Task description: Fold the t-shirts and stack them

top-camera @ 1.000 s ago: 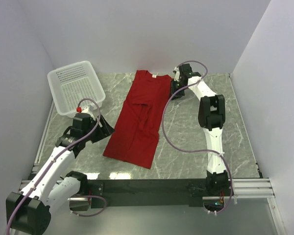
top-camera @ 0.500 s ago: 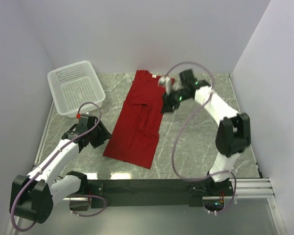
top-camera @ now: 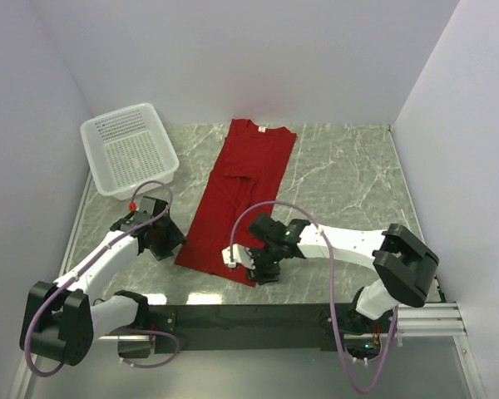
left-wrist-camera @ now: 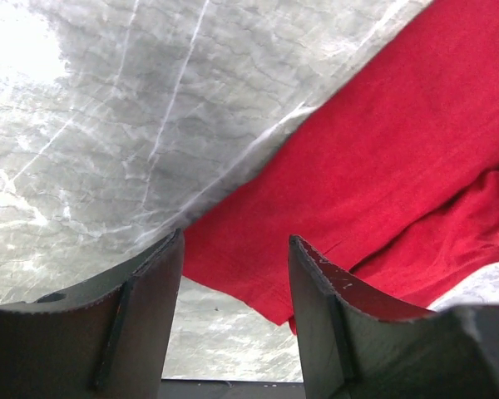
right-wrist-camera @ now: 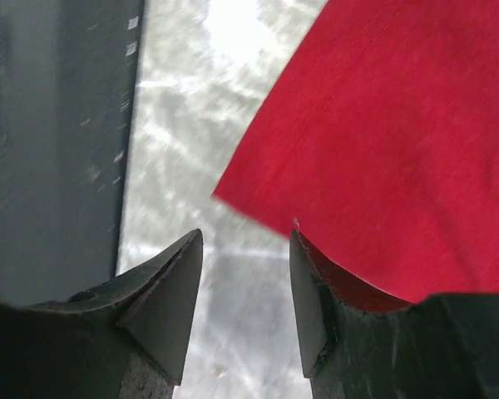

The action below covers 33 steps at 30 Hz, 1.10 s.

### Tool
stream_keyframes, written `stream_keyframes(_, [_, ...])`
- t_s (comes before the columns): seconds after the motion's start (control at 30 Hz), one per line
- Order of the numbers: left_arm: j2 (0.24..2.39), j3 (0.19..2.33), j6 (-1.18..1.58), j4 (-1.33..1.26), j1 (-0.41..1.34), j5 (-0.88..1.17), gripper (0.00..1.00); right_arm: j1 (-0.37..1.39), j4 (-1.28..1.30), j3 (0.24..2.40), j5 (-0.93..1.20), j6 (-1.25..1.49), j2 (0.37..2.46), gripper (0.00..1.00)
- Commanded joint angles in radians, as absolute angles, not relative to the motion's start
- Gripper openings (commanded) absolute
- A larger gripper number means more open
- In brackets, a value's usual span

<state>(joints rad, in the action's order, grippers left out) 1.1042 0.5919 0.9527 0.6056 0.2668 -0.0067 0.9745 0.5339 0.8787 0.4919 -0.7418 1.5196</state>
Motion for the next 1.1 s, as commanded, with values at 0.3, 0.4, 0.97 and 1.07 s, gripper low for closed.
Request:
stream_keyframes(0.3, [1.183, 0.566, 0.979, 0.584, 0.264, -0.009, 0.5, 1.088, 0.403, 0.937, 0.316, -0.664, 1.631, 0.54])
stream_keyframes(0.4, [1.193, 0.561, 0.973, 0.575, 0.264, -0.008, 0.47, 1.109, 0.402, 0.934, 0.313, -0.666, 1.634, 0.54])
stream_keyframes(0.97, [1.194, 0.503, 0.972, 0.52, 0.284, 0.195, 0.01, 1.134, 0.529, 0.905, 0.327, -0.748, 1.597, 0.06])
stream_keyframes(1.07, [1.164, 0.488, 1.014, 0.515, 0.334, 0.244, 0.01, 1.134, 0.618, 0.873, 0.357, -0.804, 1.528, 0.01])
